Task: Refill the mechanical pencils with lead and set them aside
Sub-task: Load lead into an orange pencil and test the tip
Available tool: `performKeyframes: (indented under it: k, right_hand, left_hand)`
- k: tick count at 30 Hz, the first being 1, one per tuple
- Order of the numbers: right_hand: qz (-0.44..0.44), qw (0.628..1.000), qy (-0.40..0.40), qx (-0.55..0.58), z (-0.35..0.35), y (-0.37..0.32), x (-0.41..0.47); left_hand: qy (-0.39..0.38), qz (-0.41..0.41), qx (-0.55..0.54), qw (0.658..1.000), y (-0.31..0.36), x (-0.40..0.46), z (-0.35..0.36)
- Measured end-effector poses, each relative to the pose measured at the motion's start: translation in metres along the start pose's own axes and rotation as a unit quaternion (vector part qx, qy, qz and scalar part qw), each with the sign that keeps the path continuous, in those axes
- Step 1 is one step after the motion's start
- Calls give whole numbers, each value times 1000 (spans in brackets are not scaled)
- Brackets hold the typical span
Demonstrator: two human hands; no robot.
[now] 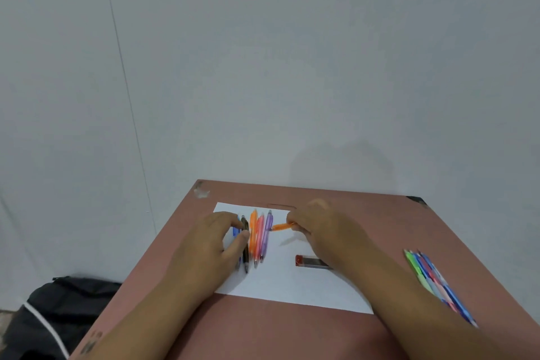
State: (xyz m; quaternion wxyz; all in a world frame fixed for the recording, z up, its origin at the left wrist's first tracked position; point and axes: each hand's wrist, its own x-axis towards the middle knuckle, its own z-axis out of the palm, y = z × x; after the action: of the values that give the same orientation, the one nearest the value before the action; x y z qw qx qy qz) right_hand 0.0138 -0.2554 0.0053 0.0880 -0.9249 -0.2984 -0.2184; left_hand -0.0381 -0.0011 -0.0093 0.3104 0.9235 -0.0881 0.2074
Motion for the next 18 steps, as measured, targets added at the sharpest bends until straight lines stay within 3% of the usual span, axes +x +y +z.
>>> performKeyframes:
  k: [3, 9, 12, 15, 18]
  right_hand:
    - [10, 997, 67, 36, 8, 2, -6]
    - [59, 970, 172, 162, 5, -4, -10]
    - [111, 953, 169, 224, 1, -6, -12]
    - [251, 892, 145, 347, -7, -2, -15]
    - [328, 779, 162, 509, -17, 2, -14]
  left_hand:
    - [-4, 30, -38, 999, 15, 7, -6]
    - [-50, 193, 114, 973, 52, 54, 3]
    - [-119, 204, 91, 967, 55, 75, 11]
    - [-112, 167, 45, 978, 43, 83, 19]
    - [-81, 83, -42, 992, 22, 82, 27]
